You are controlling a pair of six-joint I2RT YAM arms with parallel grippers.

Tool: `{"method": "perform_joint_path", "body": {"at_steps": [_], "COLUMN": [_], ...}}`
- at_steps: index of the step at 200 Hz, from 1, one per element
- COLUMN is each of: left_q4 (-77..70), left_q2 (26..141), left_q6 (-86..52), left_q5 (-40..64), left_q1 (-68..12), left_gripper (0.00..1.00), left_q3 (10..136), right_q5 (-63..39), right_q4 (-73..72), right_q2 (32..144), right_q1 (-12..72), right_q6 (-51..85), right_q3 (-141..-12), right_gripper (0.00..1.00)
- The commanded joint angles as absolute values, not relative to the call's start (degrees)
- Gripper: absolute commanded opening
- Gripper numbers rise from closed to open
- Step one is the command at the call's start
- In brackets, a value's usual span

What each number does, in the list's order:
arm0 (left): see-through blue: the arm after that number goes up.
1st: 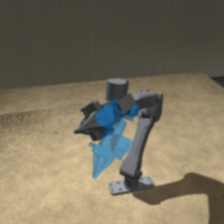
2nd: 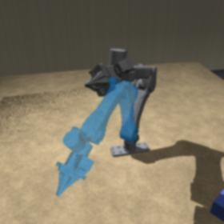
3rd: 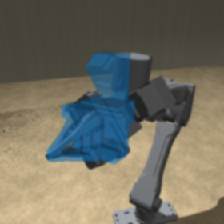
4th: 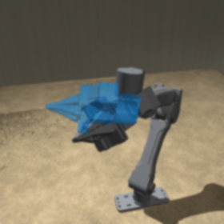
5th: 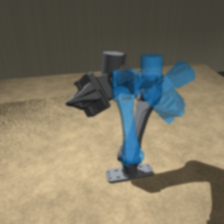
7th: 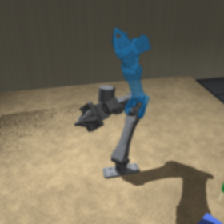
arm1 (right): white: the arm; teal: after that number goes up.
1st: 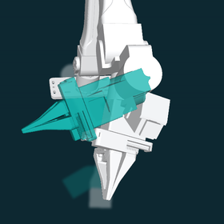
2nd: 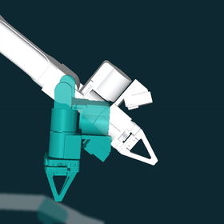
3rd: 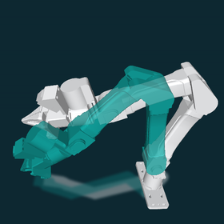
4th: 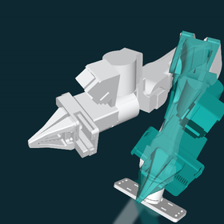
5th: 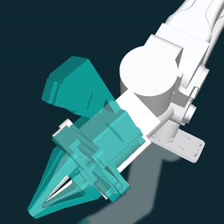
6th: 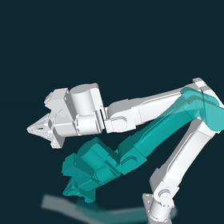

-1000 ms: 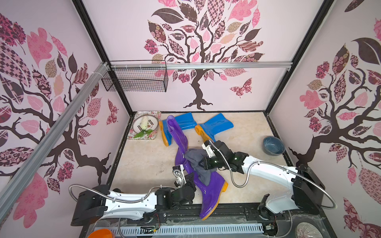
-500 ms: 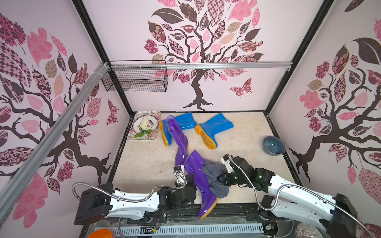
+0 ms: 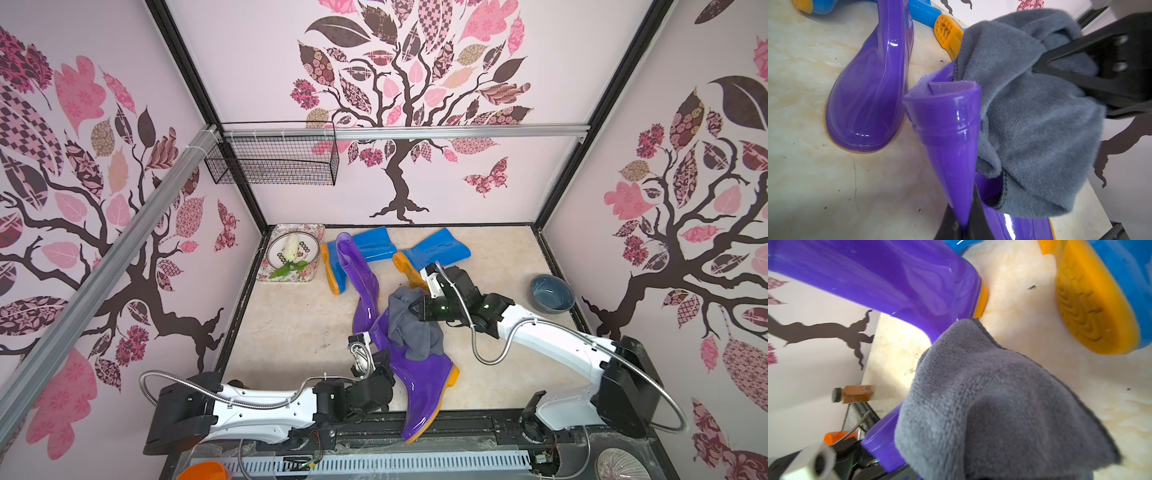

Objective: Wipe the rubber boots with a cloth
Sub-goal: Wipe the dirt off the rubber boot.

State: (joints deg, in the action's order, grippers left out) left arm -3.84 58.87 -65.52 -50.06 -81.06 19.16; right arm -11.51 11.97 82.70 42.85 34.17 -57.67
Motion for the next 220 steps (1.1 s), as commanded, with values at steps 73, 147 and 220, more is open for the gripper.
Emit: {"method": "perform_joint_path", "body": {"at_steps": [73,147,220], "left_q4": [-2.5,-2.8,-2.0], "left_q2": [56.6,59.1,58.7], "left_q6": [-66.0,-65.7,-65.7], "left_q5": [-52.5,-52.7,-52.1], "left_q1": [-81.2,-81.2,-81.3], "left_gripper": [0.00,0.00,0.00], "left_q3": [19.6,21.2,20.9], "right_q5": [-0.5,-12.8,7.0], "right_q4": [34.2,31.0,22.0], "right_q2": [60.4,52.0,62.1], "right_q1": [43.6,44.3,41.8], "right_q6": [33.6,41.1,44.2], "right_q3": [-38.5,-36.7,-26.5], "right_gripper": [0.00,0.00,0.00]}}
